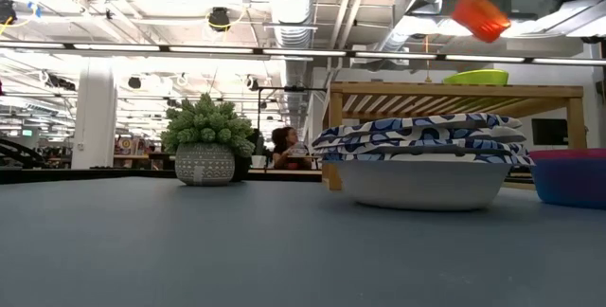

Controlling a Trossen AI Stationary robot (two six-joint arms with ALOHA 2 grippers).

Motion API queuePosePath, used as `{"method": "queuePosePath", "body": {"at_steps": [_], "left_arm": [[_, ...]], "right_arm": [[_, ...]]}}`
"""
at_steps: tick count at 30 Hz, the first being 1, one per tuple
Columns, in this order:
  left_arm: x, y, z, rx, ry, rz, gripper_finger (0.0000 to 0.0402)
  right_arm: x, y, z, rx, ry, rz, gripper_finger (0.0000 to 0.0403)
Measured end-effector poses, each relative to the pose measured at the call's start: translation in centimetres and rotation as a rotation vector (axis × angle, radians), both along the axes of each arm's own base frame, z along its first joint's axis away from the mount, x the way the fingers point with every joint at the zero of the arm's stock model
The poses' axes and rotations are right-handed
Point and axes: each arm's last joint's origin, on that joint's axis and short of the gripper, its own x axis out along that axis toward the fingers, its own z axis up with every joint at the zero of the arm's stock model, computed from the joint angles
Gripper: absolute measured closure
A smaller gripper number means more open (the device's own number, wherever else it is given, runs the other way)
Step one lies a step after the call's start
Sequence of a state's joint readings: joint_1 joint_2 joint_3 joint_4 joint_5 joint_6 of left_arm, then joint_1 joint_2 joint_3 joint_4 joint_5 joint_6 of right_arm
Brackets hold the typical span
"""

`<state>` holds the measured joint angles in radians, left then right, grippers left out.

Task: Place and stack bowls onto a shelf
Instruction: Stack the red bowl on top of the green bowl on the shelf

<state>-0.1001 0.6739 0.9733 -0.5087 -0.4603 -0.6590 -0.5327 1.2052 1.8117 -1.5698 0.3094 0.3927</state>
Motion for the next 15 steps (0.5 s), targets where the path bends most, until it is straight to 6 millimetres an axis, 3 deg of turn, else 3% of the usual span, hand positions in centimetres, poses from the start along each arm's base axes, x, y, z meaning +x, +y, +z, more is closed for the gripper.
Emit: {"method": "queuePosePath", "body": {"at_steps": [5,8,15], "left_arm": [[0.0,0.0,0.0,-0.007,0.003,0.002,0.0205],[0.0,0.1,0.0,-0.010,-0.001,0.023,0.0205],[-0.1,0.1,0.0,-0.011,-0.004,0.046,0.0205]], "right_arm": [[-3.0,1.8,-1.3,0.014,-0.041,-0.059,0.0387],[-3.4,2.0,-1.7,0.018,-0.042,-0.064,0.0387],[-0.6,0.4,-2.6,0.042,0.083,0.026,0.0387]]}}
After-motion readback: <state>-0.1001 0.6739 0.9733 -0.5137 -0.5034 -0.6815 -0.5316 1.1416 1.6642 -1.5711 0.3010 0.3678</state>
